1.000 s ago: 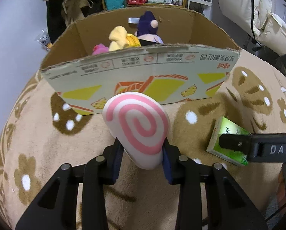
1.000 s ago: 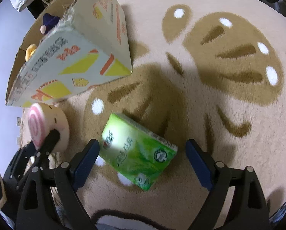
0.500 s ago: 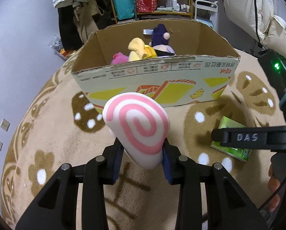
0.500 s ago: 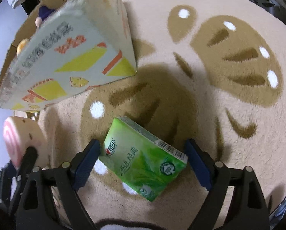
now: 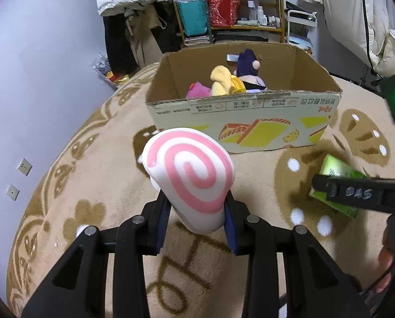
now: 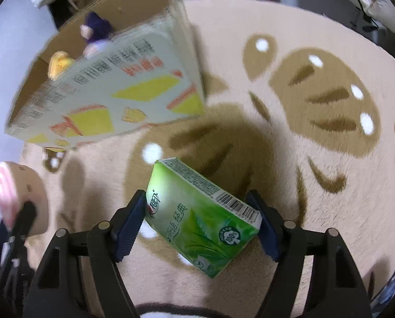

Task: Organize soft objects
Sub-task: 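Lift the swirl cake with the left tool while the right tool lifts the tissue pack over the box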

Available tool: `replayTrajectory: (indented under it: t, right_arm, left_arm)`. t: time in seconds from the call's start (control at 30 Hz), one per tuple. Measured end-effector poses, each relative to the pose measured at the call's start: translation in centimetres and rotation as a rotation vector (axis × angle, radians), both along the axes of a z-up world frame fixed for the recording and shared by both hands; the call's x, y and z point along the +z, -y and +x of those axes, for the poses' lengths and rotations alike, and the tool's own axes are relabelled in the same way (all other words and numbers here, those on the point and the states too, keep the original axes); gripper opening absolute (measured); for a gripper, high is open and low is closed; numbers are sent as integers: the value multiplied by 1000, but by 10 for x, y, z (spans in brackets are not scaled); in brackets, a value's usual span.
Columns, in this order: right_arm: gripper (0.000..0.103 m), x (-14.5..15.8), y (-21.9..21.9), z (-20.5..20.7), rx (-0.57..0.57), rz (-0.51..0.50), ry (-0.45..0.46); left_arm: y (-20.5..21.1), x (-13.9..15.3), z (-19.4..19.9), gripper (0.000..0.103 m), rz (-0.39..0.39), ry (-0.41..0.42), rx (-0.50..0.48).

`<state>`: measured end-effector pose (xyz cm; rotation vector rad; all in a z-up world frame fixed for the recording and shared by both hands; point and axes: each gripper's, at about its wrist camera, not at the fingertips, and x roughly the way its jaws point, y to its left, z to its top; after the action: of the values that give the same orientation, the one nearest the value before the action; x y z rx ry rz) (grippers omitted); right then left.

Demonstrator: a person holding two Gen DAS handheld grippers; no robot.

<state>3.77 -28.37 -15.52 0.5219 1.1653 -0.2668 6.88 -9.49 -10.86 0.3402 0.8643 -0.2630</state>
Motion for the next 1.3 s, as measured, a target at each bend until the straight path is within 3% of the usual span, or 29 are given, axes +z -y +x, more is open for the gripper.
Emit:
replayTrajectory:
  t: [0.23,0.33,0.47,0.63,0.97,1.3]
  right_arm:
    - [80,69,-5,-30,47,-68,194]
    - [80,89,14,-15,59,-108,284]
    - [80,114,3,-12,63,-161,417]
    - [80,142,-1,-10,89,-197,510]
    - [80,150,7,16,125,-229,580]
    - [80,123,29,48,133,-184,555]
  left_arm:
    - [-10,24,-9,34,-18,69,28]
    - [-12,36,-12,34,-11,117,32]
    - [-15,54,-17,34,-26,197,29]
    - [-18,81,-17,34,-70,278,20]
    - [-8,105,11,35,-96,359,-40]
    - [17,107,53,35,-99,345,-87]
